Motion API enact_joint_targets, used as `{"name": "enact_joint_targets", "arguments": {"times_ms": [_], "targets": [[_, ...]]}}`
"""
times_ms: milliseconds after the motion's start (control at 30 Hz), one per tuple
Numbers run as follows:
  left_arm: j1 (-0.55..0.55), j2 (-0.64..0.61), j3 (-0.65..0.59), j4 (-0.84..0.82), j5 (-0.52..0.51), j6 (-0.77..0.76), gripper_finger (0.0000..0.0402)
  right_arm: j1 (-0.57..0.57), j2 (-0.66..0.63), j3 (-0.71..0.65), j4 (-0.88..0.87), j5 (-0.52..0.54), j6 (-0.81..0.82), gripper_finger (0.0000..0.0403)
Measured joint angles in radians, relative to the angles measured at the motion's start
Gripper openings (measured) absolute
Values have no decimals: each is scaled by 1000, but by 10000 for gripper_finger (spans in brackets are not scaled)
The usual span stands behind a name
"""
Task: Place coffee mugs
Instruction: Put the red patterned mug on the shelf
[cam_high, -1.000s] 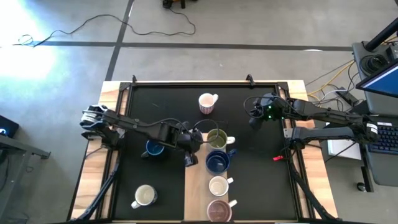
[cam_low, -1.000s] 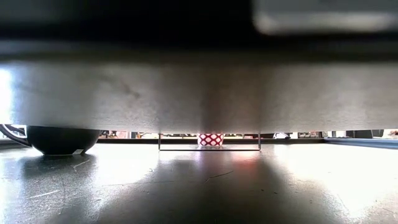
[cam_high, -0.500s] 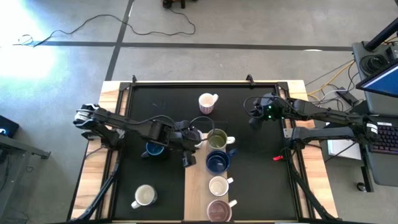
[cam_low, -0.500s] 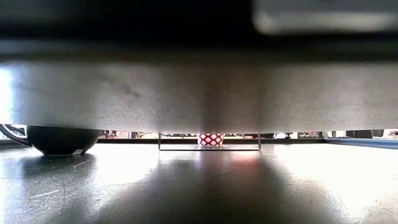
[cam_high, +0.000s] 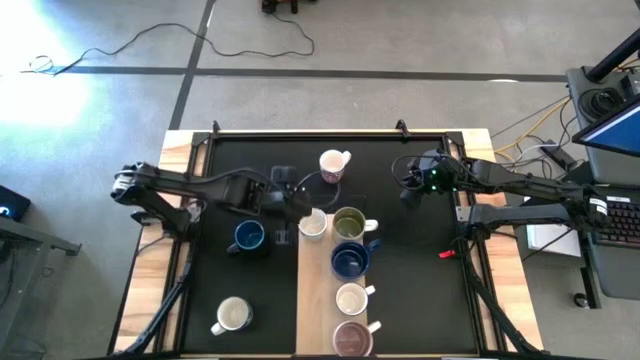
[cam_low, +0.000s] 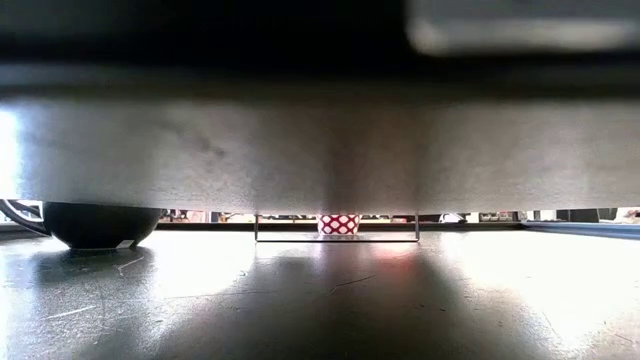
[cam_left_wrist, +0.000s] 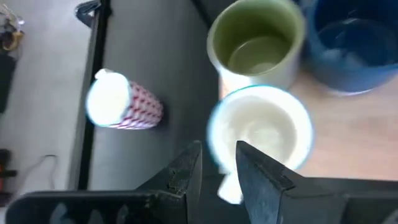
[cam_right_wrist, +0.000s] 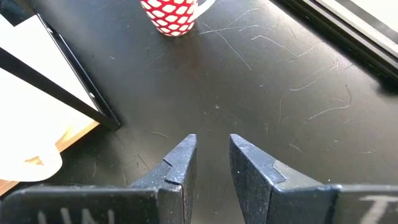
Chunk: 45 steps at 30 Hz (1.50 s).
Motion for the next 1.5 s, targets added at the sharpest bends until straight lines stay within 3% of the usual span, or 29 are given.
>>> {"name": "enact_joint_targets", "arguments": {"times_ms": [100, 300, 600, 900, 1100, 1200, 1500], "targets": [[69, -1, -1, 0, 40, 83, 82, 0, 0, 0, 0, 0, 0, 84], [240, -1, -3, 1, 223, 248, 82, 0, 0, 0, 0, 0, 0, 84], [440, 26, -8, 17, 415, 694, 82, 0, 0, 0, 0, 0, 0, 84], [560, 115, -8, 20, 474, 917, 82, 0, 0, 0, 1, 0, 0, 84], [585, 149, -4, 70, 574, 954, 82, 0, 0, 0, 2, 0, 0, 84], [581, 168, -4, 105, 578, 898, 87, 0, 0, 0, 2, 0, 0, 84], [538, 239, 31, 148, 598, 788, 141, 0, 0, 0, 2, 0, 1, 84]]}}
